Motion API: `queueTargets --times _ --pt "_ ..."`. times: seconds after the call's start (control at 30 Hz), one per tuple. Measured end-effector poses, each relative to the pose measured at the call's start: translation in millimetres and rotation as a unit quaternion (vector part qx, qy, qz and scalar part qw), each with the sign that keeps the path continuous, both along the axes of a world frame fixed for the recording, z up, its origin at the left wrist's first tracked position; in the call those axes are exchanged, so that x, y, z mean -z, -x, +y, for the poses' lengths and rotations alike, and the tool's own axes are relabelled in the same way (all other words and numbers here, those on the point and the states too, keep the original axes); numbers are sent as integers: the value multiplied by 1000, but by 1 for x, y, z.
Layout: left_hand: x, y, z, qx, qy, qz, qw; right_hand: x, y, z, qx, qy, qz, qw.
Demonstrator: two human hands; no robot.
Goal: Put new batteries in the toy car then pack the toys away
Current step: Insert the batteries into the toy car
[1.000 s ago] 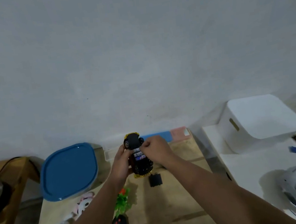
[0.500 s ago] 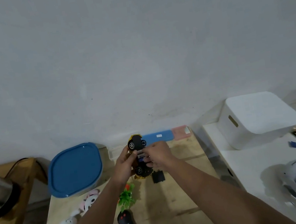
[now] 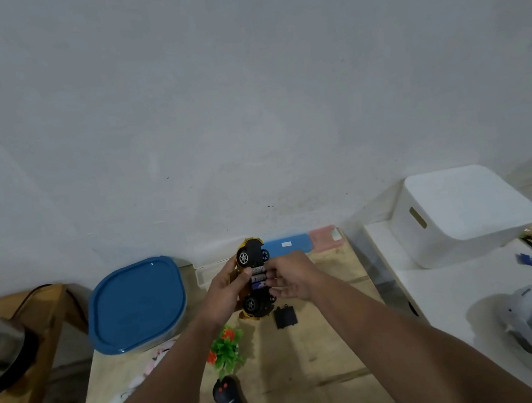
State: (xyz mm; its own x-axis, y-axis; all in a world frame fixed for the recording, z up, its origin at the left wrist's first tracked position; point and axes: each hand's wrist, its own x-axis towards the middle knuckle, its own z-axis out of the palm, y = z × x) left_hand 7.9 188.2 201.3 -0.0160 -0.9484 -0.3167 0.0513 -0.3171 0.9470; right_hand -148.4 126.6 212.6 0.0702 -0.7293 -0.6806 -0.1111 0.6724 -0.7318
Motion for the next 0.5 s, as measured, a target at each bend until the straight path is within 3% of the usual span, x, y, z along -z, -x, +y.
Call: queueTargets --times 0.5 --pt "10 3 -8 14 10 -6 1000 8 5 3 82 -64 -104 989"
